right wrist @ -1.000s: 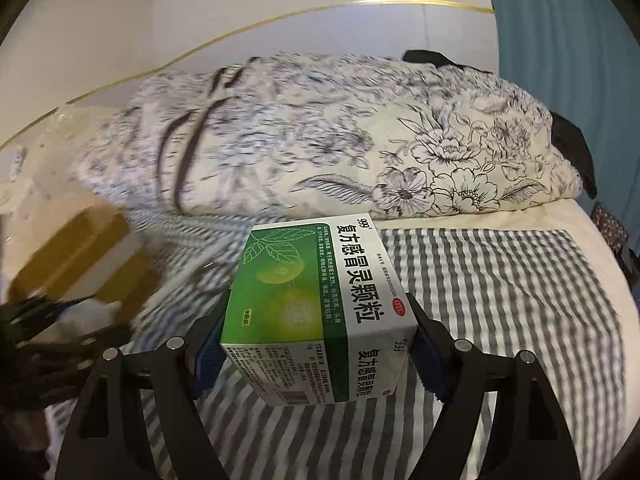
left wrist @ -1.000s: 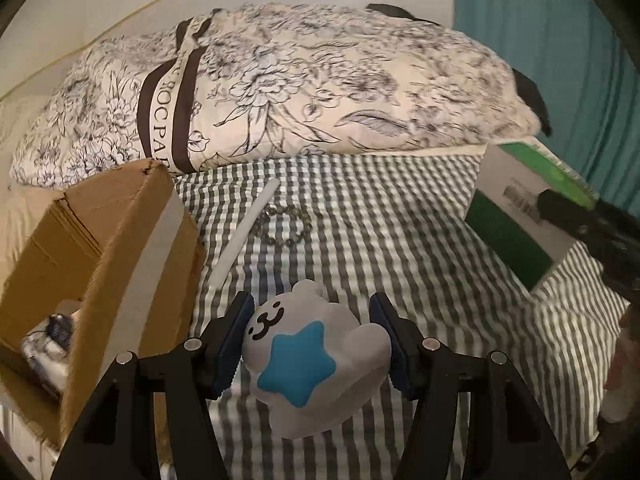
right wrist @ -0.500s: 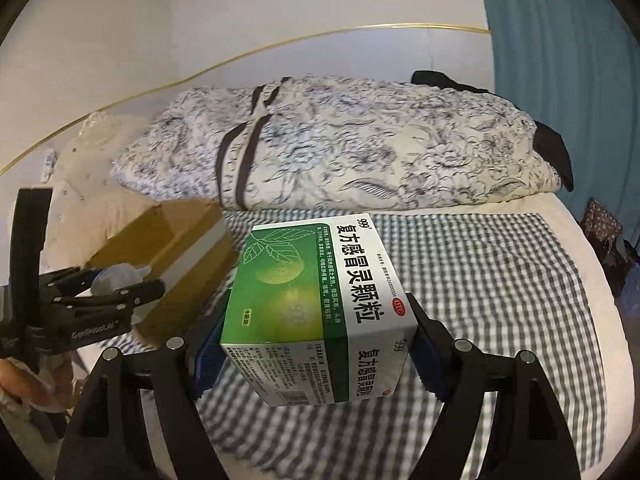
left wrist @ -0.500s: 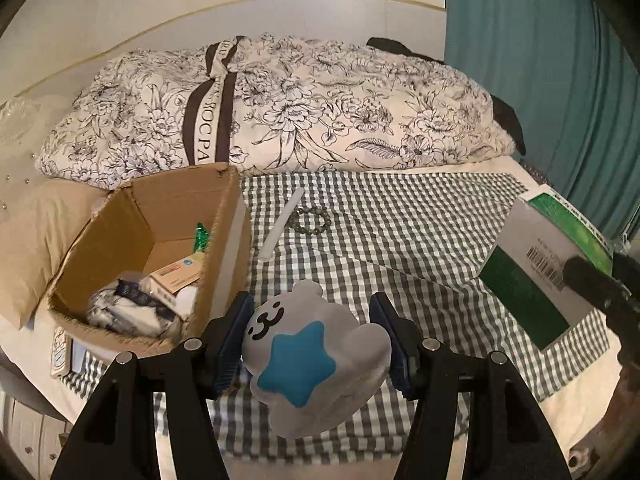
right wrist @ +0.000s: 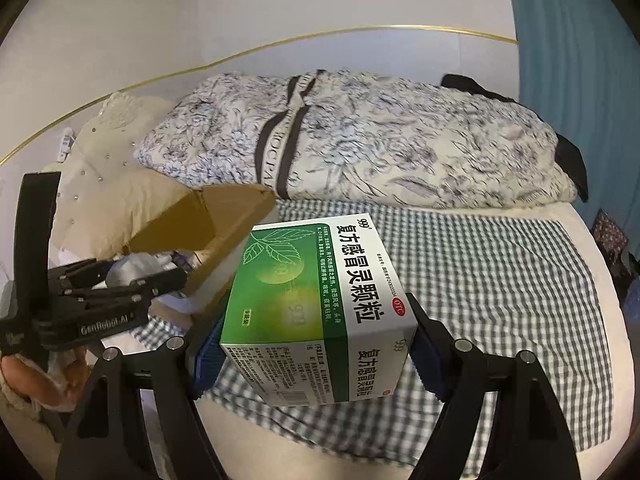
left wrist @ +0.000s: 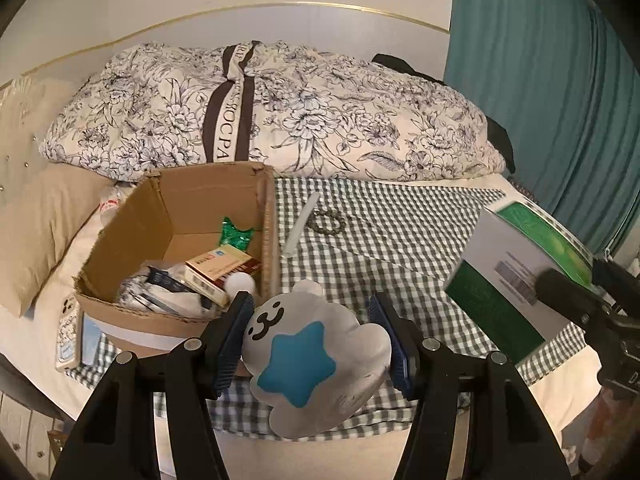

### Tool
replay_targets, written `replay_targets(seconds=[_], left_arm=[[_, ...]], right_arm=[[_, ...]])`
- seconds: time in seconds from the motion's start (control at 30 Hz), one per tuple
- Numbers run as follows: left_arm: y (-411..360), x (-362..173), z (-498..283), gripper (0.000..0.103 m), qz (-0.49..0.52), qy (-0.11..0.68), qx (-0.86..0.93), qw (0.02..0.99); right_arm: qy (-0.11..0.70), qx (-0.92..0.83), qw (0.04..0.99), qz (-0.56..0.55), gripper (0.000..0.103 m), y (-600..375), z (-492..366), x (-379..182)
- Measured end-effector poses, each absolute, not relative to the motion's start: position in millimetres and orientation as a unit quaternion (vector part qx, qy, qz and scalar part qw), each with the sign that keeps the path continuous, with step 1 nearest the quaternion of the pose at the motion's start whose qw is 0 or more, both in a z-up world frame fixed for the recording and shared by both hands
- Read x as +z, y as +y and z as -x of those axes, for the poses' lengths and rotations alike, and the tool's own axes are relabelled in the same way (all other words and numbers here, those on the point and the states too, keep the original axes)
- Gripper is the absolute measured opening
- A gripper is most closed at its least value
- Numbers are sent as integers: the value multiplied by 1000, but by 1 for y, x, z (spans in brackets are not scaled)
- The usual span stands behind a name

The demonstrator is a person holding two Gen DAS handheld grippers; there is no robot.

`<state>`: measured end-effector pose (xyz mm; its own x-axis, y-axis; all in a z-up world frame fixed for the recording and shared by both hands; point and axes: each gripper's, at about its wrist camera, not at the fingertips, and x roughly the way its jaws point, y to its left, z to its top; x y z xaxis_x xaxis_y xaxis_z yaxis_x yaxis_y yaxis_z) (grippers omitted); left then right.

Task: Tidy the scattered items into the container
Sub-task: 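Carry the green box and plush toy over the cardboard box and open both tools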

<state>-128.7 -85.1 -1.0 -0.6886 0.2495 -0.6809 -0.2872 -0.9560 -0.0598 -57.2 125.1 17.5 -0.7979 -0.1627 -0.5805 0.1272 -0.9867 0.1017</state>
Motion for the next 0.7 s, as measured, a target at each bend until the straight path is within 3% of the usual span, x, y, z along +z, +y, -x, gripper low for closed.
replay_targets(seconds=[0.37,0.7], left_arm=[[-142,-1,160,62,369,-2,923,112],[-181,0,207,62,363,20,929,72]], right_arm=[[20,-943,126,-307,78,40,98,32],[36,-936,168,-307,78,-15,144,37]])
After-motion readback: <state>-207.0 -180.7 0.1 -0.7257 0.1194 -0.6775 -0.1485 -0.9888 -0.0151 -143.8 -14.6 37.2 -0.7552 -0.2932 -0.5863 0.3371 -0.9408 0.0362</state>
